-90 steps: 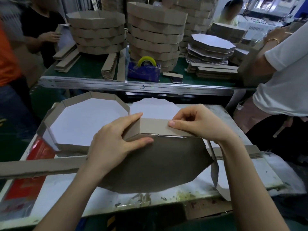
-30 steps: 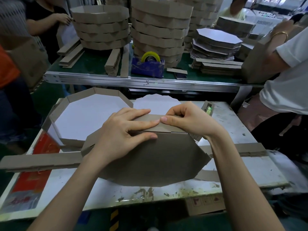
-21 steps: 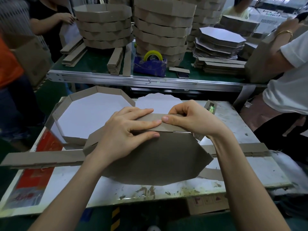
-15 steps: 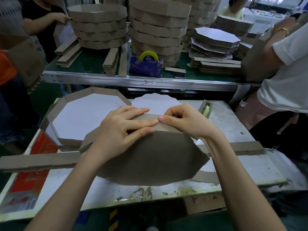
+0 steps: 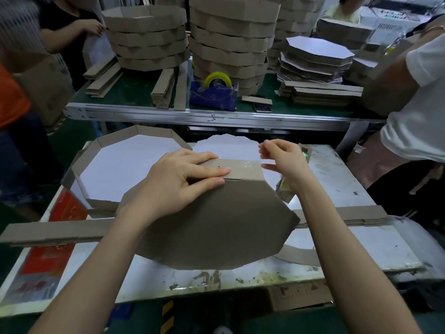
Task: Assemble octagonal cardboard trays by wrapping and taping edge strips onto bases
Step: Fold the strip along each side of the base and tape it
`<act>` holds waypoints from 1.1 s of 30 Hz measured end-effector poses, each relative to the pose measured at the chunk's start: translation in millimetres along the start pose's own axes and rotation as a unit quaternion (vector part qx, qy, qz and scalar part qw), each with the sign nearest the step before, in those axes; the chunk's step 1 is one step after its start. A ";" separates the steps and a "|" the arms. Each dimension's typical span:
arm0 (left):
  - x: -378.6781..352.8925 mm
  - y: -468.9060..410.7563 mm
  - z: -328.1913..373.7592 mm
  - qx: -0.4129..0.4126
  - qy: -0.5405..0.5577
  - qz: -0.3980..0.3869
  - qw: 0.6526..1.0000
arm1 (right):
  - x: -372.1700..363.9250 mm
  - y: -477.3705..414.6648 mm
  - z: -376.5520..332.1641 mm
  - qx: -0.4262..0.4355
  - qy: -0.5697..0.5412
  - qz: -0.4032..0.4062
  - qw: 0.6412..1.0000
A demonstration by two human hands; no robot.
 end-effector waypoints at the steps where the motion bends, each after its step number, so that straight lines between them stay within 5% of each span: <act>1: 0.2 0.7 -2.2 0.001 0.001 0.003 1.000 | 7.8 -13.7 15.0 -0.027 -0.008 0.036 0.999; 6: 1.7 5.4 -3.5 -0.007 0.002 0.010 1.000 | 53.2 -61.9 106.8 -0.213 0.014 0.217 0.953; 10: -0.5 0.5 -4.2 0.008 0.016 -0.009 1.000 | 69.2 -71.8 159.2 -0.311 0.107 0.170 0.929; 33: -1.4 -0.1 4.1 0.061 -0.029 0.020 0.998 | 69.5 -108.0 196.6 -0.323 0.106 0.237 0.910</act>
Point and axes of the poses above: each hand's wrist, its own y-axis away from the middle knuckle, its own x-axis out of the back of the hand, z = x × y, the point moved 6 cm from there along -y, towards the middle knuckle, and after that the axes turned 2 degrees about z, right-handed, at the moved point
